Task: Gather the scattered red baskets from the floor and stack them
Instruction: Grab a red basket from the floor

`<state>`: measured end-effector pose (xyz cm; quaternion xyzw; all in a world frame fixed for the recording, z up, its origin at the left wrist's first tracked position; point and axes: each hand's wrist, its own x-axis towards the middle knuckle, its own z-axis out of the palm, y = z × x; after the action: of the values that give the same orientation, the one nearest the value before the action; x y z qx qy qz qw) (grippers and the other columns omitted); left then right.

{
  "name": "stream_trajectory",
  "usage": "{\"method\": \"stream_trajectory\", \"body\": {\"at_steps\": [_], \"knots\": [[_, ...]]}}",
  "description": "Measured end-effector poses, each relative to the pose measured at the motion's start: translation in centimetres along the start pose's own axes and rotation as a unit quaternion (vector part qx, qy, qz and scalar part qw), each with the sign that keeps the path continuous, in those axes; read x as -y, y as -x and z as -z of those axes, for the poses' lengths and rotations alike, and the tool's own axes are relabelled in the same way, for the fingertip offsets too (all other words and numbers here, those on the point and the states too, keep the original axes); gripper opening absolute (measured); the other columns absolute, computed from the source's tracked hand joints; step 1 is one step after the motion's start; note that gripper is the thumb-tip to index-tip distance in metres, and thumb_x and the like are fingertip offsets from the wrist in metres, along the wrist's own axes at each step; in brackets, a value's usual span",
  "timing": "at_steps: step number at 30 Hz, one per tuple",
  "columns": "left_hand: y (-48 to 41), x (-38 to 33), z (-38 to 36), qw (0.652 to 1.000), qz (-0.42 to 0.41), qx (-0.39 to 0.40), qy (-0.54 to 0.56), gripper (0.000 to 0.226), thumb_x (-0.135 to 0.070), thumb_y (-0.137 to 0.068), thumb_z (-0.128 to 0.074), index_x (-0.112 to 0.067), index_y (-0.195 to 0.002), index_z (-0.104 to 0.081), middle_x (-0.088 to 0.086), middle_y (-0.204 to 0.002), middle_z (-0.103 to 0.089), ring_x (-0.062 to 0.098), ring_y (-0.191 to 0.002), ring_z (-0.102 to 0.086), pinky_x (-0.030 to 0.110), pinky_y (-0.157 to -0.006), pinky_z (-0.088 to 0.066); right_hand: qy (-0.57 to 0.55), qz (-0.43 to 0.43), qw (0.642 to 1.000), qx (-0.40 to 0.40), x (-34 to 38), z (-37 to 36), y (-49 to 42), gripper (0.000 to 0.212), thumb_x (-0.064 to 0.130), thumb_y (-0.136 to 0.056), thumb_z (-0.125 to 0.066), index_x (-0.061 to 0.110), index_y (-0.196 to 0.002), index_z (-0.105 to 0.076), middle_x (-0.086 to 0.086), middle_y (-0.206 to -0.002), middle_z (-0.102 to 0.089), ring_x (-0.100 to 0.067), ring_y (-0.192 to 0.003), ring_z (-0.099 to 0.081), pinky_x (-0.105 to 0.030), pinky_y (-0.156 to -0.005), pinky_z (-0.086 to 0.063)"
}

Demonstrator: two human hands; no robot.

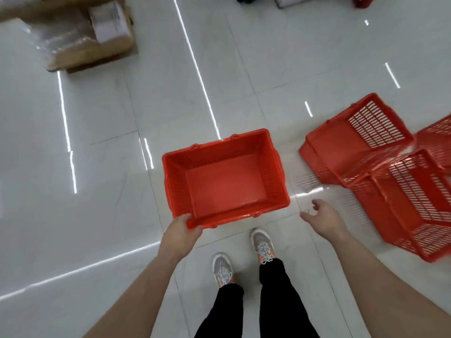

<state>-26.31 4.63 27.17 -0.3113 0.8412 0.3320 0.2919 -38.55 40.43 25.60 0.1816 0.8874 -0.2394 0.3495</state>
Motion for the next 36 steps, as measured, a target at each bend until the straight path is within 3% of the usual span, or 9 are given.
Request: {"method": "stream_trajectory", "body": {"at_steps": [4, 12, 16, 20, 23, 26, 33, 36], "knots": [[6.6, -6.8, 3.6, 0.993, -0.09, 0.022, -0.078, 0.06, -0.05, -0.084, -0.062, -0.016, -0.133, -0.057, 0.004, -0.13, -0.061, 0.023, -0.116, -0.058, 0.035, -0.097, -0.045, -0.064, -0.01, 0.997, -0.052, -2.2, 7.6, 7.8, 0.071, 0.033, -0.08, -0.078, 0.007, -0.141, -0.051, -0.015, -0.135, -0.06, -0.028, -0.123, -0.058, -0.039, -0.102, -0.045], [18.6, -23.0, 5.5, 0.95, -0.268, 0.022, -0.162, 0.055, -0.047, -0.088, -0.063, -0.015, -0.132, -0.058, 0.003, -0.132, -0.061, 0.021, -0.119, -0.057, 0.033, -0.101, -0.043, -0.087, -0.075, 0.982, -0.151, -12.4, 19.1, 23.3, 0.064, 0.043, -0.071, -0.074, 0.017, -0.128, -0.06, -0.004, -0.129, -0.064, -0.027, -0.117, -0.061, -0.04, -0.096, -0.049], [24.6, -30.2, 1.7, 0.921, -0.333, 0.054, -0.196, 0.052, -0.041, -0.088, -0.064, -0.014, -0.132, -0.059, 0.004, -0.131, -0.062, 0.021, -0.119, -0.058, 0.031, -0.1, -0.042, -0.124, -0.126, 0.967, -0.181, -20.8, 22.1, 27.7, 0.069, 0.057, -0.057, -0.057, 0.024, -0.118, -0.063, -0.001, -0.116, -0.069, -0.027, -0.104, -0.065, -0.04, -0.087, -0.054], [30.1, -36.3, -4.3, 0.897, -0.368, 0.092, -0.226, 0.057, -0.042, -0.086, -0.064, -0.013, -0.134, -0.056, 0.005, -0.133, -0.061, 0.022, -0.118, -0.059, 0.033, -0.101, -0.044, -0.153, -0.171, 0.951, -0.208, -27.3, 25.6, 33.1, 0.065, 0.042, -0.078, -0.069, 0.015, -0.136, -0.055, -0.009, -0.136, -0.058, -0.032, -0.122, -0.057, -0.039, -0.097, -0.048], [33.8, -40.5, -9.7, 0.878, -0.397, 0.095, -0.249, 0.06, -0.049, -0.081, -0.062, -0.015, -0.13, -0.059, 0.005, -0.129, -0.063, 0.024, -0.114, -0.061, 0.037, -0.097, -0.047, -0.18, -0.204, 0.939, -0.21, -33.6, 27.5, 35.2, 0.074, 0.043, -0.08, -0.07, 0.014, -0.145, -0.047, -0.01, -0.143, -0.052, -0.032, -0.127, -0.054, -0.039, -0.101, -0.047], [37.6, -44.2, -14.7, 0.864, -0.422, 0.101, -0.257, 0.047, -0.043, -0.086, -0.065, -0.012, -0.121, -0.062, 0.005, -0.121, -0.066, 0.023, -0.107, -0.062, 0.034, -0.092, -0.047, -0.207, -0.219, 0.928, -0.218, -39.1, 29.3, 36.3, 0.075, 0.043, -0.079, -0.07, 0.015, -0.145, -0.047, -0.009, -0.142, -0.053, -0.031, -0.126, -0.055, -0.039, -0.099, -0.049], [41.0, -49.6, -21.3, 0.857, -0.423, 0.097, -0.279, 0.045, -0.041, -0.09, -0.065, -0.012, -0.124, -0.059, 0.004, -0.119, -0.066, 0.02, -0.102, -0.062, 0.032, -0.087, -0.046, -0.227, -0.235, 0.919, -0.22, -46.8, 32.5, 36.9, 0.071, 0.044, -0.081, -0.066, 0.017, -0.144, -0.046, -0.008, -0.138, -0.053, -0.032, -0.123, -0.055, -0.039, -0.094, -0.049], [40.8, -51.8, -23.0, 0.857, -0.414, 0.096, -0.292, 0.043, -0.039, -0.091, -0.063, -0.011, -0.124, -0.058, -0.003, -0.102, -0.062, 0.013, -0.086, -0.056, 0.03, -0.08, -0.044, -0.226, -0.235, 0.921, -0.214, -48.8, 33.3, 35.5, 0.071, 0.045, -0.083, -0.066, 0.016, -0.144, -0.045, -0.009, -0.139, -0.051, -0.032, -0.124, -0.054, -0.039, -0.095, -0.049]]}}
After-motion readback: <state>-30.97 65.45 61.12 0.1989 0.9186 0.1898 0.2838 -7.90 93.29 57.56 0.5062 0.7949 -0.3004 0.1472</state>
